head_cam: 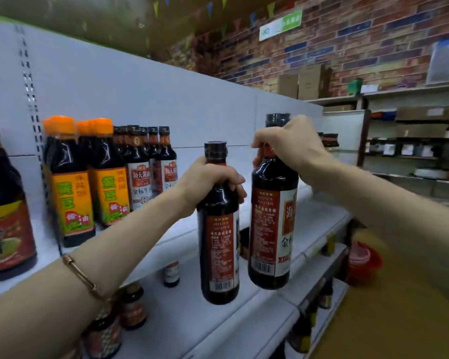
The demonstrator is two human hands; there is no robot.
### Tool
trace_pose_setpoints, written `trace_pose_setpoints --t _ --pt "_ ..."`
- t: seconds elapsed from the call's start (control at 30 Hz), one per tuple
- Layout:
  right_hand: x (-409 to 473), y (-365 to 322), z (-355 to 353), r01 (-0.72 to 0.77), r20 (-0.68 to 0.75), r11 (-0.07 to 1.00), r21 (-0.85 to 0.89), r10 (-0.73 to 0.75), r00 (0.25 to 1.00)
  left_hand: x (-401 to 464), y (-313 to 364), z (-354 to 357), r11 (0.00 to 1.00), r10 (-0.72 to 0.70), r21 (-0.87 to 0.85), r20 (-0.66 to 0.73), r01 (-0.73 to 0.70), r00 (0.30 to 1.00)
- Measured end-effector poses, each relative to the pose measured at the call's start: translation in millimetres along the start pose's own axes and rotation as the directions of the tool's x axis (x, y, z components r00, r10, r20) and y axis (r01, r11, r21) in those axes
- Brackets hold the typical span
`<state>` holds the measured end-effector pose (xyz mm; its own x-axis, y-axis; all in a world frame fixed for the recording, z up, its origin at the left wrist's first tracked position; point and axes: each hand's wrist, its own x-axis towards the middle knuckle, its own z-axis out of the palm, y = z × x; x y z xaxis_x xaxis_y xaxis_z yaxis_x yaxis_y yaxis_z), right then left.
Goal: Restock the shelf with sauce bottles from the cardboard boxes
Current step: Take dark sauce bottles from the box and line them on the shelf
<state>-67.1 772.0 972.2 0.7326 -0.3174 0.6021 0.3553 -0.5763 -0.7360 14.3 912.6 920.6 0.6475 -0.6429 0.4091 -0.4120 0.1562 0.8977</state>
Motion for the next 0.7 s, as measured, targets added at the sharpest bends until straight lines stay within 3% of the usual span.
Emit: trace_pose_setpoints --t 0.27,0.57,0.7 --pt "120 47 27 0.120 0.221 0.981 0.154 -0.152 0.963 88 -3 -32 0.995 -0.011 0.092 -0.257 0.036 0.966" --pt "189 63 82 0.068 0.288 0.921 0.383 -0.189 0.939 106 13 -78 0.970 0.001 0.212 -0.497 0.121 0.868" --pt "197 68 114 0.072 0.332 0.929 0.363 -0.202 0.921 96 7 -96 0.953 0.027 0.259 -0.586 0.155 0.810"
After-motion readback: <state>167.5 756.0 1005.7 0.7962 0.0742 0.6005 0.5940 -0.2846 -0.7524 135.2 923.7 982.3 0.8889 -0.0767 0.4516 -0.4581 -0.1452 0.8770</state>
